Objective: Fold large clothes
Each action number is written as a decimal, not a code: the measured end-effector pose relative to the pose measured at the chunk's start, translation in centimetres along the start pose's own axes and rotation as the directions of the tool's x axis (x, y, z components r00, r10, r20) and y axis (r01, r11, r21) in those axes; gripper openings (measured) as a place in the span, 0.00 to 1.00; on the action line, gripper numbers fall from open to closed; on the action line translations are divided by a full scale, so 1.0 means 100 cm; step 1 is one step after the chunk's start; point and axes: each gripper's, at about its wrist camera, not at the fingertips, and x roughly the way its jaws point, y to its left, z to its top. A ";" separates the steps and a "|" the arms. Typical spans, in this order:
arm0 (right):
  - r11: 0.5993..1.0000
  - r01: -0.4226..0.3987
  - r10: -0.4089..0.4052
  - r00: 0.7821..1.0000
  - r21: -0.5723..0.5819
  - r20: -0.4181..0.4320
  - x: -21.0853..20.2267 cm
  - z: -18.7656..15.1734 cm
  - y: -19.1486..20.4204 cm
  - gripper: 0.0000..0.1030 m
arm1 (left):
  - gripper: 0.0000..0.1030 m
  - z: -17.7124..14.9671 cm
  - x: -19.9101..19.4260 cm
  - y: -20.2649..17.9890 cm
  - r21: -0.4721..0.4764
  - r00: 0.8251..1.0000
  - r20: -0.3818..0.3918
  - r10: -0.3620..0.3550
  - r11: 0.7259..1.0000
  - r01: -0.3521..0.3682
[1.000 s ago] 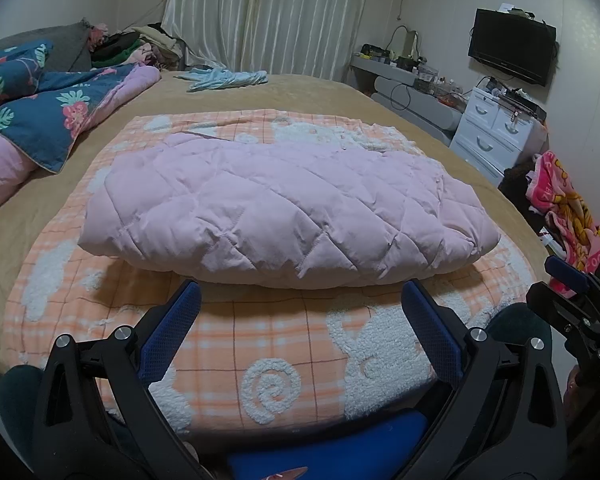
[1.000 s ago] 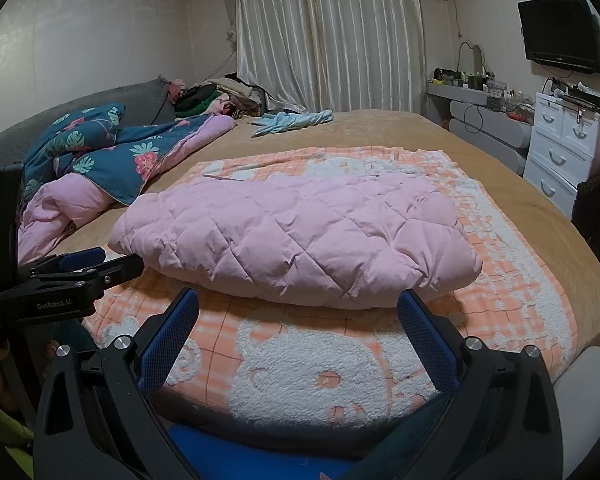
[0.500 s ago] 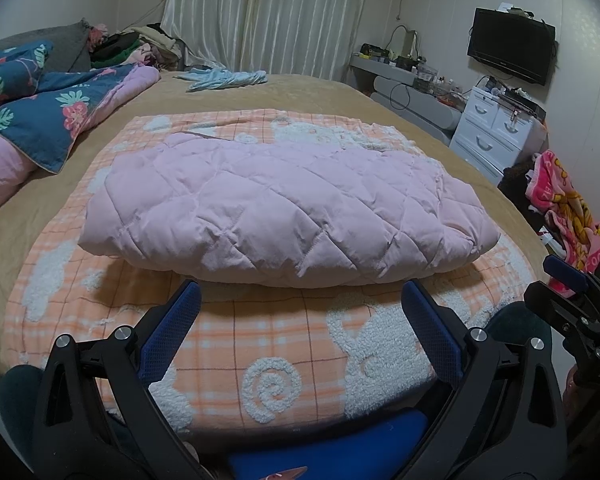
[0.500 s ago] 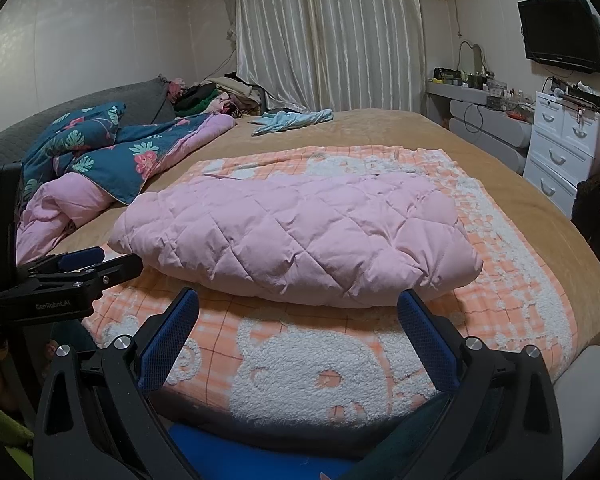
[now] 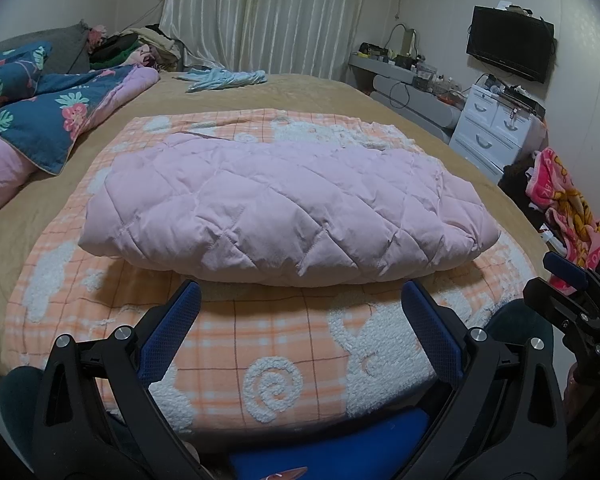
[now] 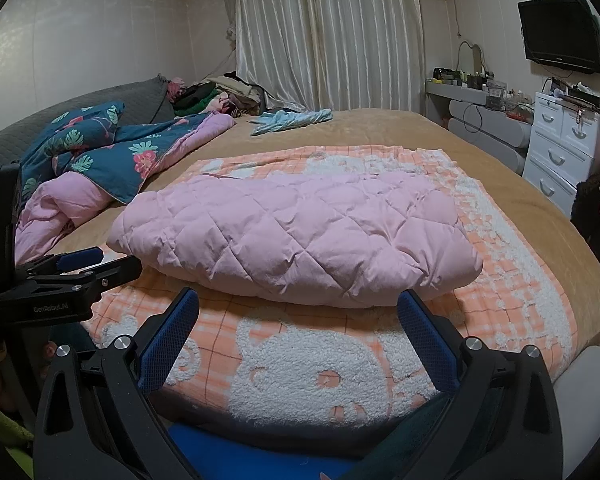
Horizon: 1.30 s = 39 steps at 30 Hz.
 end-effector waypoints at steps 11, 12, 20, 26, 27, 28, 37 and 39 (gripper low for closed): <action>1.000 0.000 0.000 1.000 0.002 0.001 0.000 0.000 0.000 0.96 | 0.91 -0.001 -0.002 0.000 0.002 1.000 0.000 0.003 1.000 -0.003; 1.000 0.001 -0.001 1.000 0.000 0.000 0.000 0.000 0.000 0.96 | 0.91 -0.001 -0.001 0.000 0.003 1.000 0.000 0.003 1.000 -0.003; 1.000 0.010 -0.010 1.000 -0.001 0.001 0.000 0.001 -0.001 0.96 | 0.91 -0.001 -0.001 0.002 0.001 1.000 -0.002 -0.025 1.000 0.025; 1.000 0.025 -0.025 1.000 0.002 0.010 0.000 0.001 -0.004 0.96 | 0.91 0.001 -0.001 0.001 0.015 1.000 0.005 -0.025 1.000 0.024; 1.000 0.029 -0.029 1.000 0.004 0.012 0.000 0.001 -0.006 0.96 | 0.91 0.001 -0.001 0.001 0.012 1.000 0.005 -0.028 1.000 0.028; 0.999 0.036 -0.036 0.999 0.007 0.016 -0.001 0.001 -0.008 0.96 | 0.91 0.001 0.000 -0.001 0.018 1.000 0.005 -0.015 1.000 0.015; 0.994 0.090 -0.093 0.995 0.065 0.045 -0.010 0.002 -0.035 0.96 | 0.91 0.007 0.005 0.004 -0.025 0.999 -0.002 -0.037 0.999 0.037; 0.987 0.121 -0.128 0.990 0.108 0.063 -0.016 0.003 -0.057 0.96 | 0.91 0.012 0.014 0.019 -0.065 0.999 -0.024 -0.033 0.997 0.031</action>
